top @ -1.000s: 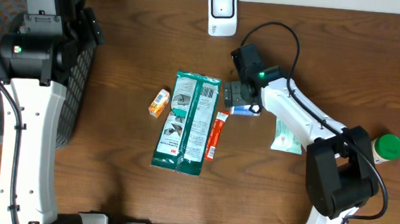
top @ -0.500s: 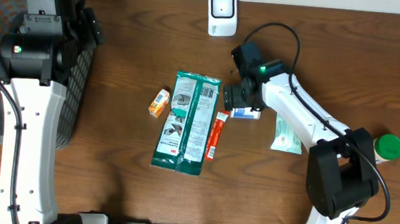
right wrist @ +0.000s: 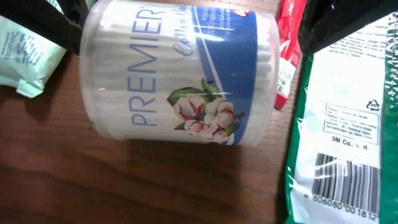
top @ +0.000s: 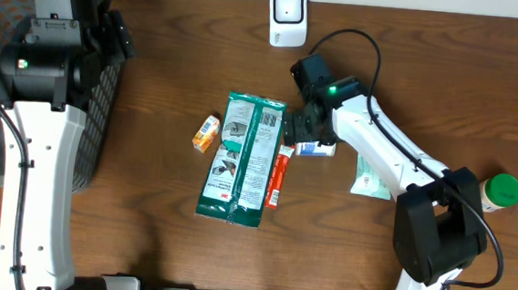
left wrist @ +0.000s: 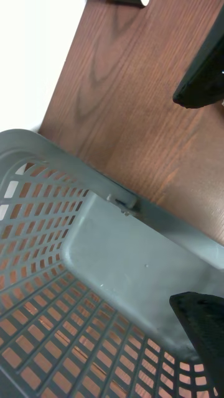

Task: Scan the item barcode

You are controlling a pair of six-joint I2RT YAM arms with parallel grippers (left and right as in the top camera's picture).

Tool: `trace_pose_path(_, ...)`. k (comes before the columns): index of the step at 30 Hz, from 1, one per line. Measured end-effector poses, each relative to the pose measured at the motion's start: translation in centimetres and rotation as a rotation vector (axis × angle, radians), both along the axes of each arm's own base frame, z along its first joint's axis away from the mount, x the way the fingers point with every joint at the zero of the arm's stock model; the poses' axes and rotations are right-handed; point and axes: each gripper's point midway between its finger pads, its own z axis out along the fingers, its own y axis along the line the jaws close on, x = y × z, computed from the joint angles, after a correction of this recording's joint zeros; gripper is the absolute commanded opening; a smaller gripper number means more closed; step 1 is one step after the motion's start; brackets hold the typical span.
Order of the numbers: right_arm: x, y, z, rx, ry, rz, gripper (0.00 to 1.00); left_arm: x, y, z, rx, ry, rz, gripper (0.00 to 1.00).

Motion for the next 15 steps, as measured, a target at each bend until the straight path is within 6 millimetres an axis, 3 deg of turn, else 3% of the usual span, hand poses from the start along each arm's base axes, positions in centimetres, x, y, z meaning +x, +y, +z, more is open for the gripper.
trace_pose_path(15,-0.89,-0.47,-0.22,-0.010,0.036,-0.049,0.89,0.00,0.00,0.00,0.000,0.000,0.000,0.90)
